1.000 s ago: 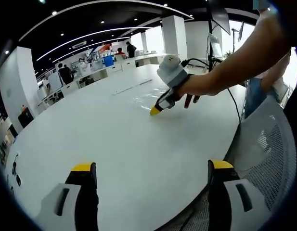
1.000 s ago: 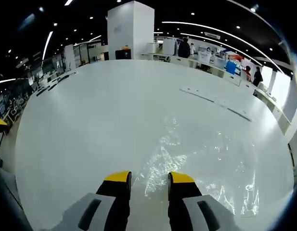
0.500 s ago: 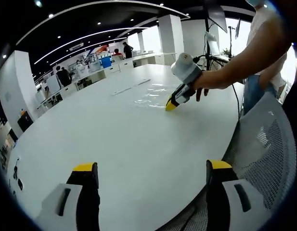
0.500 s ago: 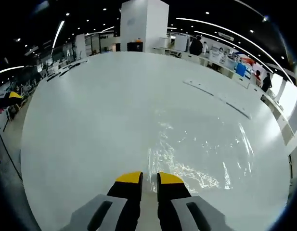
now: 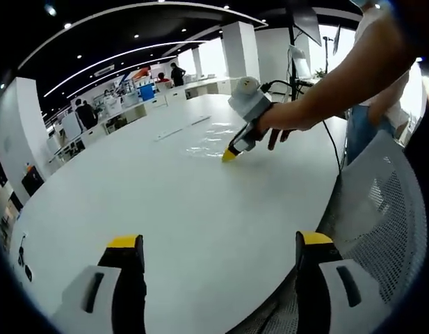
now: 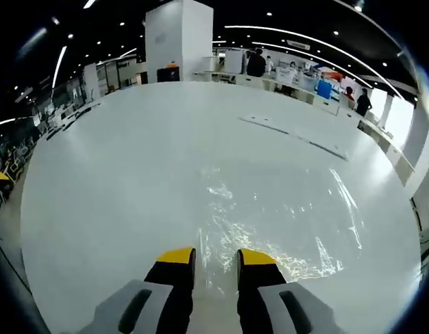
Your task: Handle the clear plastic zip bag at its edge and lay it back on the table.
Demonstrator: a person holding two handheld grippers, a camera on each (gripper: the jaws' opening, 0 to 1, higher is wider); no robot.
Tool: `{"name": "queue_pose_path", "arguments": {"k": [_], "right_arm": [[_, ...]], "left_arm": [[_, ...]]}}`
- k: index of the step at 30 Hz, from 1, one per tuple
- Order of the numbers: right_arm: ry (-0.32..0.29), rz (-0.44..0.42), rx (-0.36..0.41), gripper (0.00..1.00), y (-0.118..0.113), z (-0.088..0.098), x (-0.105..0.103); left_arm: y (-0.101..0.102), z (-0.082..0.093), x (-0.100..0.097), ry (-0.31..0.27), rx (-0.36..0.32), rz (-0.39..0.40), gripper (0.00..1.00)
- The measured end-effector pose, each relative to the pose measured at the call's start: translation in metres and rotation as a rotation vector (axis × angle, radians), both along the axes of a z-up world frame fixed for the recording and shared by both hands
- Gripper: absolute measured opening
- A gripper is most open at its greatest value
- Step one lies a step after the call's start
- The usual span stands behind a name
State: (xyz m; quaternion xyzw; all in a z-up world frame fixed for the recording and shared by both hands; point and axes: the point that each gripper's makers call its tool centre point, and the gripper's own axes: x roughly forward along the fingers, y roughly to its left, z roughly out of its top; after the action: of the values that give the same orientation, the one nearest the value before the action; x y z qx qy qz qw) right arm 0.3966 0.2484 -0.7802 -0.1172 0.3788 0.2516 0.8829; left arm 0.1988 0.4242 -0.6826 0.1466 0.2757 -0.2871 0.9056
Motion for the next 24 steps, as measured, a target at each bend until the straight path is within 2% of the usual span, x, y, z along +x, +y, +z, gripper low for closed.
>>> {"name": "queue_pose_path", "arguments": {"k": [2,4,5,12,14,17,24], "right_arm": [[0.000,0.011,0.000,0.14,-0.001,-0.001,0.000],[0.006,0.029,-0.011,0.01,-0.003,-0.001,-0.003],[0.000,0.043,-0.018,0.00,-0.003,0.000,-0.005],[0.034,0.097,-0.027,0.00,-0.009,0.001,-0.011],[0.008,0.186,-0.077,0.00,-0.010,0.004,-0.017],[-0.026,0.269,-0.094,0.00,-0.006,0.011,-0.023],[-0.060,0.338,-0.092,0.00,-0.009,0.023,-0.025]], "left_arm": [[-0.001,0.000,0.000,0.000,0.000,-0.001,0.88],[-0.002,-0.001,-0.001,0.002,0.008,-0.007,0.87],[-0.003,-0.001,-0.001,0.001,0.012,-0.011,0.87],[-0.007,0.002,0.001,-0.006,0.006,-0.017,0.86],[-0.008,0.002,0.000,-0.005,0.008,-0.024,0.85],[-0.009,0.003,0.000,-0.008,0.016,-0.032,0.84],[-0.009,0.004,0.001,-0.009,0.038,-0.052,0.84]]}}
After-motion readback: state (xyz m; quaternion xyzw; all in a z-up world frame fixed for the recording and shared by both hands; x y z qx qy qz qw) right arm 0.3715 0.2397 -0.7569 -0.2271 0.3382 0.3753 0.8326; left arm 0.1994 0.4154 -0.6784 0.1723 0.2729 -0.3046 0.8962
